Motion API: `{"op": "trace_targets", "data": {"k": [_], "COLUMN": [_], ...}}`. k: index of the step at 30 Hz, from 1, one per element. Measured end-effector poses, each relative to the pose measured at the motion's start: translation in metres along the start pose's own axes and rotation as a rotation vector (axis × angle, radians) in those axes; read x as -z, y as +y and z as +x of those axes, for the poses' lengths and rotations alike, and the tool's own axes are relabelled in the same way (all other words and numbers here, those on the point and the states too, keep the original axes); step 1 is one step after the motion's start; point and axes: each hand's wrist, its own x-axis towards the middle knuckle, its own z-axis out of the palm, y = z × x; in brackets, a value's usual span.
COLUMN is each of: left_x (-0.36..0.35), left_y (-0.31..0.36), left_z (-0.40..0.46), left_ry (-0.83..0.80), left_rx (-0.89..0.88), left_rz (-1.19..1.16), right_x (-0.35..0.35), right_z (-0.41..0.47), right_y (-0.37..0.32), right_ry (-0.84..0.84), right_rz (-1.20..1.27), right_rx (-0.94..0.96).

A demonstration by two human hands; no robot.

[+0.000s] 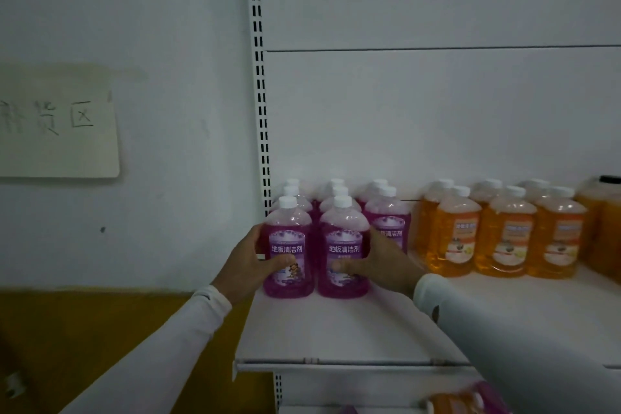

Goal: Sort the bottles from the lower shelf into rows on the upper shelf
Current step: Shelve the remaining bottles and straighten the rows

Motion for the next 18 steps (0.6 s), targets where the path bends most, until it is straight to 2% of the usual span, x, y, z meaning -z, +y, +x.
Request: {"op": "trace_targets", "data": {"k": [8,15,18], "left_x": [-0.007,-0.007,-0.003], "left_y": [-0.001,0.003,0.005], "left_z": [0.004,-0.001,-0.006], "left_ry": [0.050,-0.025,-0.078], "left_rx": [0.028,0.042,0.062], "left_rz": [0.077,0.135,0.241], "right_x": [-0.003,-0.005,-0.004], "right_z": [0.000,-0.005,-0.013], "right_y": [0.004,-0.010,-0.019], "right_ry": [0.112,0.080,0.058], "right_rz": [-0.080,-0.109,-0.164], "right_rx": [-0.023,-0.072,-0.086]}}
